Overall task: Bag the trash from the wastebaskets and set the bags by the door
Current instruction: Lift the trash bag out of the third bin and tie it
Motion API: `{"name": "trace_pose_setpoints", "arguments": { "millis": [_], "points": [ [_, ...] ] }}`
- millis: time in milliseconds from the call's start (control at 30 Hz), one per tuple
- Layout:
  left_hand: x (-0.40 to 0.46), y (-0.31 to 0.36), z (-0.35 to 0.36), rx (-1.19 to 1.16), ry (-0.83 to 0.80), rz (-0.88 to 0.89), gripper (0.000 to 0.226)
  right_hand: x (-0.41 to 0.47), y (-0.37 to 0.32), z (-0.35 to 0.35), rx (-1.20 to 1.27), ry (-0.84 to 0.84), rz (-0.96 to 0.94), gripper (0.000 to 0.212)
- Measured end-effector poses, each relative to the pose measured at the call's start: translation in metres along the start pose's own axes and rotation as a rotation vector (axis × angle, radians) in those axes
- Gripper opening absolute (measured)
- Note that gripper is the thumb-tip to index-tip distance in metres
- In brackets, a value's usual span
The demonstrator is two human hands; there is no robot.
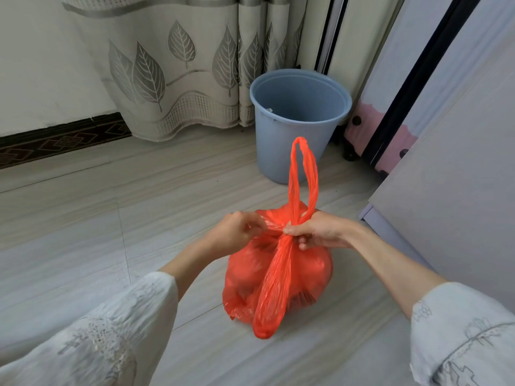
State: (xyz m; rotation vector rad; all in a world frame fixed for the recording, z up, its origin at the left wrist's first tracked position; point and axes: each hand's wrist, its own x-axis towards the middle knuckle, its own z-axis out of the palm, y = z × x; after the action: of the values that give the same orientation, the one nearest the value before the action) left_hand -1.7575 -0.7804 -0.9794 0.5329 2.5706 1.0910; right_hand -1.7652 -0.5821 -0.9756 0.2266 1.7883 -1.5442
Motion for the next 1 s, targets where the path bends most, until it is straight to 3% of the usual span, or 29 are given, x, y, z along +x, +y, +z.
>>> {"name": "trace_pose_setpoints", "arguments": {
  "millis": [233, 467, 667, 867, 1000],
  "points": [
    [0.010, -0.004, 0.022, -0.117, -0.002, 0.042, 0.018, -0.008, -0.010, 0.009, -0.068, -0.178, -0.016, 0.018],
    [0.007, -0.006, 0.022, 0.009, 0.018, 0.108, 0.012, -0.014, -0.012, 0.007, 0.030, -0.225, -0.028, 0.015],
    [0.010, -0.009, 0.023, -0.134, -0.025, -0.045, 0.007, -0.009, -0.005, 0.012, -0.051, -0.073, -0.076, 0.022],
    [0.009, -0.006, 0.013, -0.334, -0.077, -0.188, 0.016, -0.004, -0.003, 0.021, 0.091, 0.069, -0.136, 0.029],
    [0.007, -0.002, 0.013, -0.348, -0.105, -0.237, 0.016, 0.000, -0.003, 0.032, -0.152, 0.258, -0.210, 0.027]
  ]
}}
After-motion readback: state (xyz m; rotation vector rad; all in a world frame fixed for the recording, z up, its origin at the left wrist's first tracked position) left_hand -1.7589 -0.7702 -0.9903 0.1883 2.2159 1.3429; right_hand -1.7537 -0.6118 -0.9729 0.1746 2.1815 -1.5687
